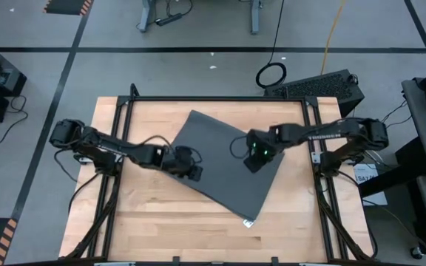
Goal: Roll towel
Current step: Fold the gray towel on the center of table
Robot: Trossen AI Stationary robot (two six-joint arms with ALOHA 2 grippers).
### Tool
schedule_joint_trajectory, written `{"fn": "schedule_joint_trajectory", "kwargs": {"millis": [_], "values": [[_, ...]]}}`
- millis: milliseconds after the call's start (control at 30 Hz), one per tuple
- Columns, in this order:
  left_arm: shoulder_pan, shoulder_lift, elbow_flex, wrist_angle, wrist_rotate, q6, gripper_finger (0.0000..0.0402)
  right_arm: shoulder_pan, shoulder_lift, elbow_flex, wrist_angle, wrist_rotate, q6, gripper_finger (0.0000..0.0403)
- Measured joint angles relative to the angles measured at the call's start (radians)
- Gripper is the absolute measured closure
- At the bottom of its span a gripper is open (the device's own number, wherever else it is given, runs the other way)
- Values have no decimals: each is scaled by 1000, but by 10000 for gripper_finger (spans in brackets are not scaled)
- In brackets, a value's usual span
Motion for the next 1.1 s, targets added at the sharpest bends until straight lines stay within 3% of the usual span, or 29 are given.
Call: {"fn": "schedule_joint_trajectory", "kwargs": {"millis": [100,333,500,667,833,1100], "values": [[-50,42,0,16,-79,-103,254,-87,6,0,-37,-1,-141,399],[-75,202,0,79,-82,-137,254,-234,51,-4,-32,-1,-407,399],[-65,269,5,89,-84,-147,254,-269,74,-52,-12,-5,-479,399],[-36,283,7,38,-87,-101,254,-262,81,-133,29,-5,-449,399],[22,283,6,4,-85,18,254,-221,78,-227,105,-11,-311,399],[149,285,4,-5,-82,159,254,-65,76,-269,134,-74,-56,399]]}}
